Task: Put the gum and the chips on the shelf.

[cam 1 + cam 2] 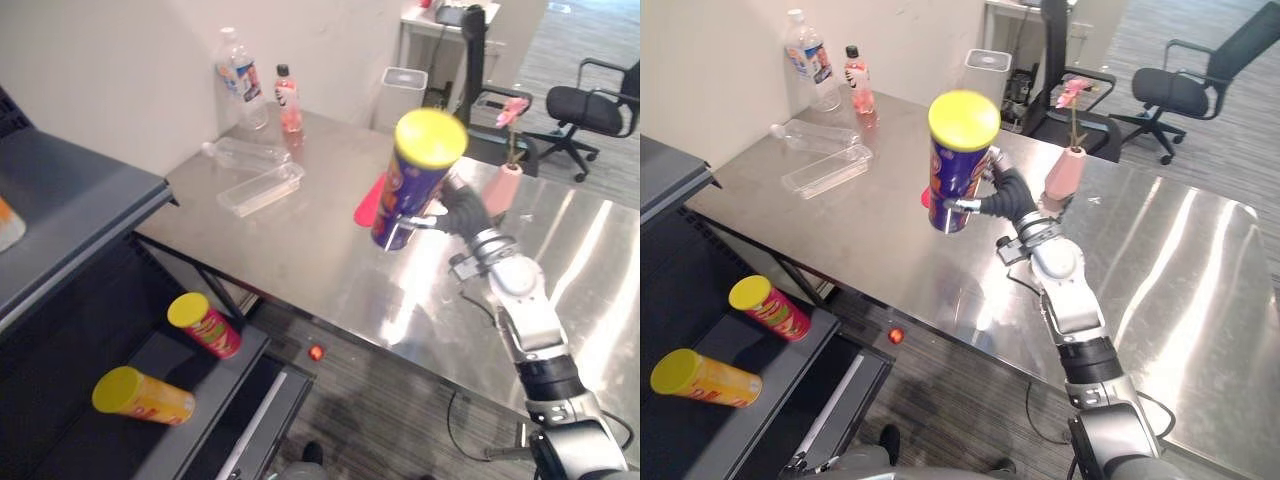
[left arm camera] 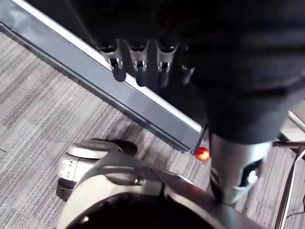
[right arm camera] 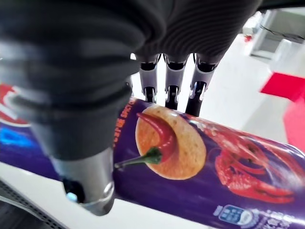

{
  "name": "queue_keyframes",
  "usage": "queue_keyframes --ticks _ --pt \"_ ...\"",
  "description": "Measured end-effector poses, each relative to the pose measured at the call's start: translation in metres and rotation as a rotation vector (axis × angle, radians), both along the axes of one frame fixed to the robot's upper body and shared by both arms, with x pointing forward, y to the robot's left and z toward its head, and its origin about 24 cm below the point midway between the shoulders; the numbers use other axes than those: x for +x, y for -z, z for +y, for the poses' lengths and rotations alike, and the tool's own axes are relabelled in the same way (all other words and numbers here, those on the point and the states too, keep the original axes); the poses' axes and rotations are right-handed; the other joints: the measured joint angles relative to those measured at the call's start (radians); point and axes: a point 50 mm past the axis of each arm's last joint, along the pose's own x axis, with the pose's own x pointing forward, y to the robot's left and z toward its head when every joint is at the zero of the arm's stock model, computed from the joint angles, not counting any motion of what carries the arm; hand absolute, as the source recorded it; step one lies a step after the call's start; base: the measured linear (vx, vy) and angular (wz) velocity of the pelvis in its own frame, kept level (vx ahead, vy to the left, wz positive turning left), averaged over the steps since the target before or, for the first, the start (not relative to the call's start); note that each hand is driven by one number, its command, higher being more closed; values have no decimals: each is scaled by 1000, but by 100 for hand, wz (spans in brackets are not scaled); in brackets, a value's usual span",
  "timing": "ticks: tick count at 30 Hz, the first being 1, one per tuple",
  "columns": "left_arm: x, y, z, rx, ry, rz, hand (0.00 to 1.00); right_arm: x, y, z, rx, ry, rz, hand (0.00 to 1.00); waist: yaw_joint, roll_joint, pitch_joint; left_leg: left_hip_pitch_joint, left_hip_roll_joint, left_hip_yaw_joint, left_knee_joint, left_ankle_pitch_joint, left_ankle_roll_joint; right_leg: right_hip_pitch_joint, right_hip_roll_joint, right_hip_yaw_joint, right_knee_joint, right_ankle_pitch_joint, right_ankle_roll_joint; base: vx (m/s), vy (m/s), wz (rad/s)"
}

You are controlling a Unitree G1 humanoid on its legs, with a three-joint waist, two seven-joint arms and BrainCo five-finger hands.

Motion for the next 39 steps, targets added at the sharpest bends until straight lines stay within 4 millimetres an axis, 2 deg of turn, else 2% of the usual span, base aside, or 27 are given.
queue_keyframes --ticks 2,4,6,16,19,24,28,31,33,34,35,37,38,39 --pt "-5 0 5 15 -15 15 0 -4 -2 -2 -12 -10 -12 100 -20 -17 -14 2 9 17 0 -4 -5 -11 8 17 1 -1 -3 -3 -21 -29" --pt "-4 0 7 21 -14 14 0 -7 5 -4 -17 -31 18 100 -30 -27 -24 10 18 34 0 -6 -9 -15 15 32 0 1 -6 12 -26 -23" --pt "-3 0 8 22 -13 15 0 -11 12 -7 -34 -33 39 100 -48 -28 -30 11 19 36 0 -6 -9 -14 19 33 -4 2 -9 8 -14 -6" --pt "-6 2 7 39 -13 49 0 -15 28 -21 -25 -1 114 100 -50 -24 -59 17 21 57 3 -6 -10 -13 28 47 -31 16 -16 4 -1 -4" --pt "-9 3 7 45 -24 69 0 -18 35 -24 -2 2 142 100 -62 -20 -63 26 24 62 0 -7 -11 -8 31 54 -30 17 -17 -30 -3 -7" --pt "-18 6 5 20 -110 106 0 -26 57 -31 19 24 225 100 -70 -6 -71 25 39 58 0 -20 -22 -16 39 48 5 -4 -31 -28 -8 -1" --pt "-19 6 4 -18 -238 88 0 -26 58 -31 61 30 233 100 -68 2 -71 1 46 11 7 5 -24 -13 51 7 9 -13 -36 0 -26 29" --pt "-16 6 0 -49 -297 58 0 -16 60 -31 62 38 249 100 -44 13 -66 -59 54 -60 40 22 -26 -7 53 -62 -7 -13 -39 -11 -42 71" --pt "-17 7 -4 -58 -306 53 0 -3 62 -29 54 42 273 100 -34 37 -51 -84 52 -75 75 22 -26 17 54 -109 -13 -14 -40 -66 -24 75" --pt "-23 8 -8 -78 -346 58 0 3 62 -28 48 43 284 100 -26 62 -43 -94 50 -45 82 22 -10 34 51 -145 -11 -16 -42 -121 3 71" --pt "-28 9 -14 -105 -395 64 0 4 63 -29 48 54 288 100 -18 85 -42 -102 64 52 98 -16 51 53 52 -183 -11 -16 -42 -84 0 82" --pt "-36 10 -19 -122 -416 79 0 4 62 -34 31 67 285 100 -27 105 -43 -103 88 190 113 -55 115 88 41 -253 -25 -16 -42 -7 7 113" --pt "-39 11 -22 -138 -416 84 0 3 59 -40 11 84 268 100 -40 104 -44 -107 90 267 126 -102 177 102 28 -304 -46 -12 -39 -2 84 137" --pt "-40 11 -21 -143 -441 82 0 3 55 -47 21 108 246 100 -37 89 -36 -128 103 358 193 -108 219 105 0 -343 -51 -20 -43 4 109 105"
